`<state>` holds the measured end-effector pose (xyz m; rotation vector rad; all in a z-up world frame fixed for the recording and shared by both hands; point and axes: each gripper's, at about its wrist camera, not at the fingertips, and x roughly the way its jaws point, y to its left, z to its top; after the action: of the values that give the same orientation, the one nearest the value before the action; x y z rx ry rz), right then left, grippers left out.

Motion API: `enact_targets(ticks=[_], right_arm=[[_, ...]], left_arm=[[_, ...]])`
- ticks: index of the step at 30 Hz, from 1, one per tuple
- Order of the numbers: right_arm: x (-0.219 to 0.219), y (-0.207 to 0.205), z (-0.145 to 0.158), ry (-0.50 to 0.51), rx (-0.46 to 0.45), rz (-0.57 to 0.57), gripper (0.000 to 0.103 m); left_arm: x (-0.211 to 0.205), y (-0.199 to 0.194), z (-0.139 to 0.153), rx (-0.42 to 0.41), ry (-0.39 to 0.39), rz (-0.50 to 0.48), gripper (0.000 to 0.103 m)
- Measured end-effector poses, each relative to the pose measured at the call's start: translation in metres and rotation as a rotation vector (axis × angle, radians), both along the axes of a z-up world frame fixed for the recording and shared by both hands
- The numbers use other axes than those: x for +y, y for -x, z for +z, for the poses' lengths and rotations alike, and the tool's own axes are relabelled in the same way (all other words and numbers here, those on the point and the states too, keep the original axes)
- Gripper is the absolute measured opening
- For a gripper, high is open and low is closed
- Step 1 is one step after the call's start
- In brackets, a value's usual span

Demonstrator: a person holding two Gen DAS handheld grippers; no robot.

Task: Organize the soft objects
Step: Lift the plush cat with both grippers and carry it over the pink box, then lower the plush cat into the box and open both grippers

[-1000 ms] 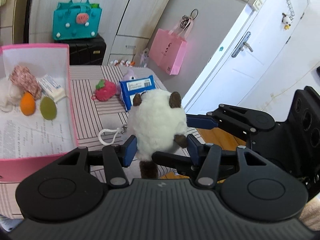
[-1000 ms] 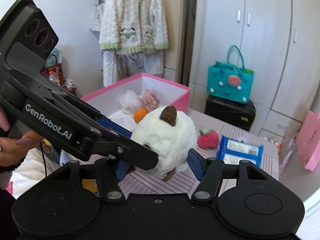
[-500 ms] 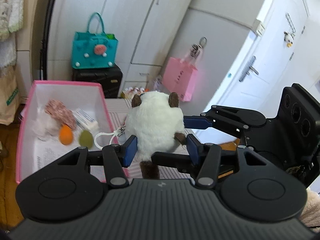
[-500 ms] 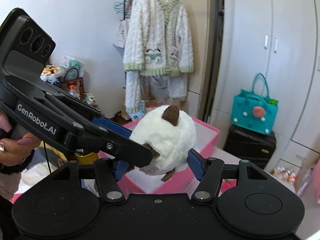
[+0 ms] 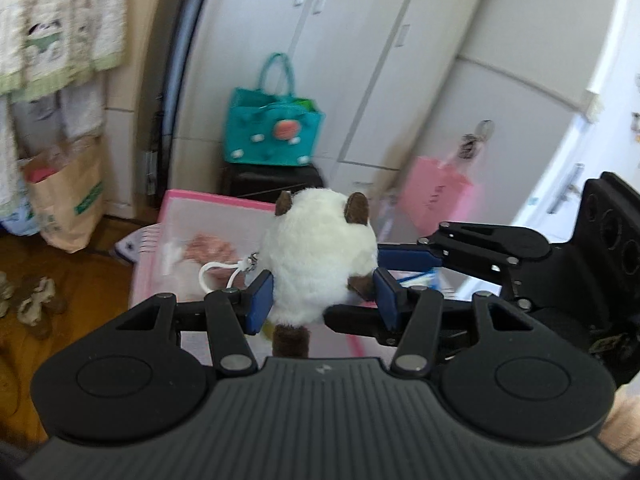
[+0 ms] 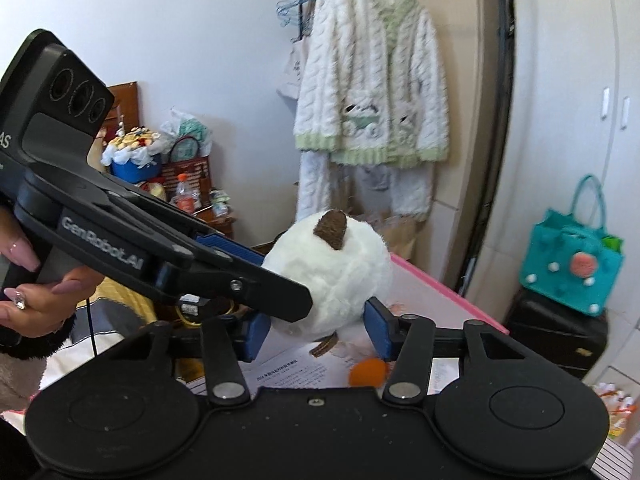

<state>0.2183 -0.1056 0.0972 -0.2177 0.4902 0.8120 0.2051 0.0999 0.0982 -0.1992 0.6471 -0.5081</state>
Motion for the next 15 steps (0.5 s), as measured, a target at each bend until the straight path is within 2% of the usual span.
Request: enact_targets(ticks=[5,11,15], right_arm=[[0.019,-0.032,-0.027,0.036,0.048,0.047,0.056],[0.036,-0.061,-0.061,0.083,0.096,0.091,0.056],[0.037,-0.069,-0.076,0.098,0.133,0.114,0.056]], left_arm=[[0.008,-0.034,-0.024,0.081,-0.045,0.054,0.052],[0.012,-0.067,-0.056,0.177,-0.119,0.066,0.052],[0.011,-0.073,-0.070,0.203,-0.161,0.054,0.052]])
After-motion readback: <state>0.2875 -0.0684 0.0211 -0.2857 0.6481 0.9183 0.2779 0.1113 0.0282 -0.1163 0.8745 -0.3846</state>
